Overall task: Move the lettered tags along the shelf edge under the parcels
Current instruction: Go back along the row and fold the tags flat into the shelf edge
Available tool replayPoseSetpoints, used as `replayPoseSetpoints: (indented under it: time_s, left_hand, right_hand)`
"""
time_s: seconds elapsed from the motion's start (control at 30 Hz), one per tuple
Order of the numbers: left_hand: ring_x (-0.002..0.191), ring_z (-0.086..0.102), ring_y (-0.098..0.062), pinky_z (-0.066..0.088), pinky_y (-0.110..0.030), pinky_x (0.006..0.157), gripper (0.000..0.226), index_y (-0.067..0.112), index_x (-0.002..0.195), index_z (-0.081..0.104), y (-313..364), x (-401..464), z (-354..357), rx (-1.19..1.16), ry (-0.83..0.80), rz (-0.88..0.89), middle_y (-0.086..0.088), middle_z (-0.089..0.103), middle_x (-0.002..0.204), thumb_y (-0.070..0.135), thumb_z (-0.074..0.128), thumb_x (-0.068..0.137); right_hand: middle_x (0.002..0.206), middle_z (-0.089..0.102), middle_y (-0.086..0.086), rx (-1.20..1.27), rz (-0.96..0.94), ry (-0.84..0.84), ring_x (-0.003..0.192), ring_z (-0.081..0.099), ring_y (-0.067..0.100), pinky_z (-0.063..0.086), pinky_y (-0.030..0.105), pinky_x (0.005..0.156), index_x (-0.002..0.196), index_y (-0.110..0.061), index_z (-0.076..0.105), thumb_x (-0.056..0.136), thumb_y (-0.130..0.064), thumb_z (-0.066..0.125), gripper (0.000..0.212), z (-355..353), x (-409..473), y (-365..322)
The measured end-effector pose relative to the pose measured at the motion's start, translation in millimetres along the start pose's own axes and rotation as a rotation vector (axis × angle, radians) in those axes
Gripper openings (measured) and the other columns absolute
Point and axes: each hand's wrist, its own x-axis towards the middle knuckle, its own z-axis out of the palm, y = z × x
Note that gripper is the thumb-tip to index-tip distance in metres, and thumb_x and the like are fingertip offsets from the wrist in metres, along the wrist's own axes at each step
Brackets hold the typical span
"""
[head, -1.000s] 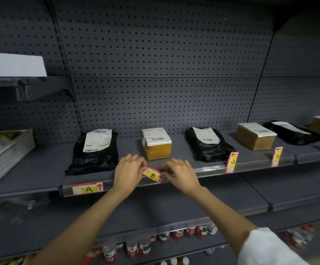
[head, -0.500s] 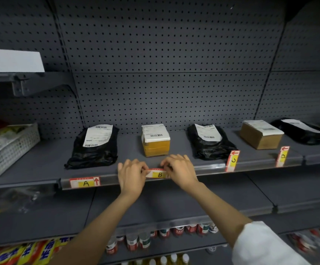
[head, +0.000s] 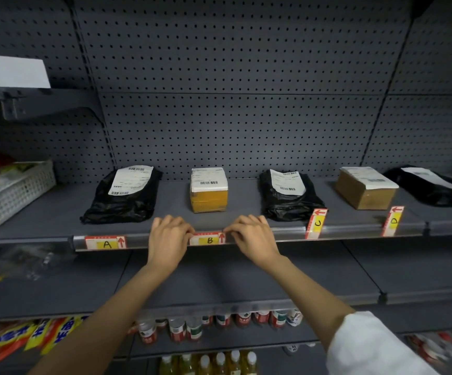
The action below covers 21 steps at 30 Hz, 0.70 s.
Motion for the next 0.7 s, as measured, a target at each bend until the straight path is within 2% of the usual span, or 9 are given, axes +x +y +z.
replayPoseSetpoints:
  time_s: [0.07,0.2,0.37,0.53,0.7]
  left_hand:
    - [0.081,0.056,-0.027,0.037,-0.040,0.075,0.007,0.017,0.085,0.070,9.5,3.2,-1.5,-0.004,0.038,0.004,-0.005,0.068,0.083,0.020,0.072,0.078]
    - [0.087,0.057,-0.025,0.039,-0.039,0.076,0.033,0.019,0.104,0.063,58.3,15.5,4.4,-0.107,0.084,0.027,-0.003,0.068,0.091,0.026,0.075,0.075]
    - [0.090,0.055,-0.024,0.036,-0.037,0.077,0.034,0.022,0.105,0.060,142.3,38.7,25.9,-0.313,0.047,0.030,0.000,0.066,0.090,0.031,0.073,0.075]
    - [0.087,0.056,-0.024,0.042,-0.038,0.079,0.030,0.018,0.099,0.063,207.7,40.1,47.2,-0.454,-0.029,0.033,-0.003,0.067,0.088,0.025,0.075,0.073]
    - [0.089,0.055,-0.024,0.043,-0.033,0.075,0.031,0.018,0.099,0.063,228.1,43.6,62.7,-0.498,-0.068,0.058,-0.004,0.066,0.090,0.015,0.075,0.070]
  right_hand:
    - [0.094,0.066,-0.002,0.013,0.015,0.045,0.089,0.059,0.023,0.036,0.035,0.080,0.099,-0.028,0.068,0.088,-0.017,0.057,0.019,-6.9,-4.8,9.5]
    - [0.097,0.065,-0.004,0.021,0.062,0.102,0.093,0.057,0.022,0.033,0.032,0.080,0.098,-0.027,0.067,0.087,-0.017,0.057,0.018,-31.3,-18.8,37.9]
    - [0.105,0.062,-0.002,-0.070,0.117,0.148,0.098,0.056,0.024,0.035,0.035,0.082,0.105,-0.027,0.065,0.083,-0.018,0.059,0.024,-71.9,-38.5,81.7]
    - [0.123,0.055,-0.002,-0.192,0.156,0.004,0.112,0.049,0.023,0.031,0.033,0.084,0.118,-0.031,0.059,0.088,-0.019,0.053,0.033,-102.8,-52.2,128.8]
    - [0.116,0.055,0.003,-0.123,0.200,-0.053,0.104,0.055,0.028,0.044,0.039,0.085,0.121,-0.025,0.057,0.090,-0.024,0.055,0.031,-109.3,-51.5,148.5]
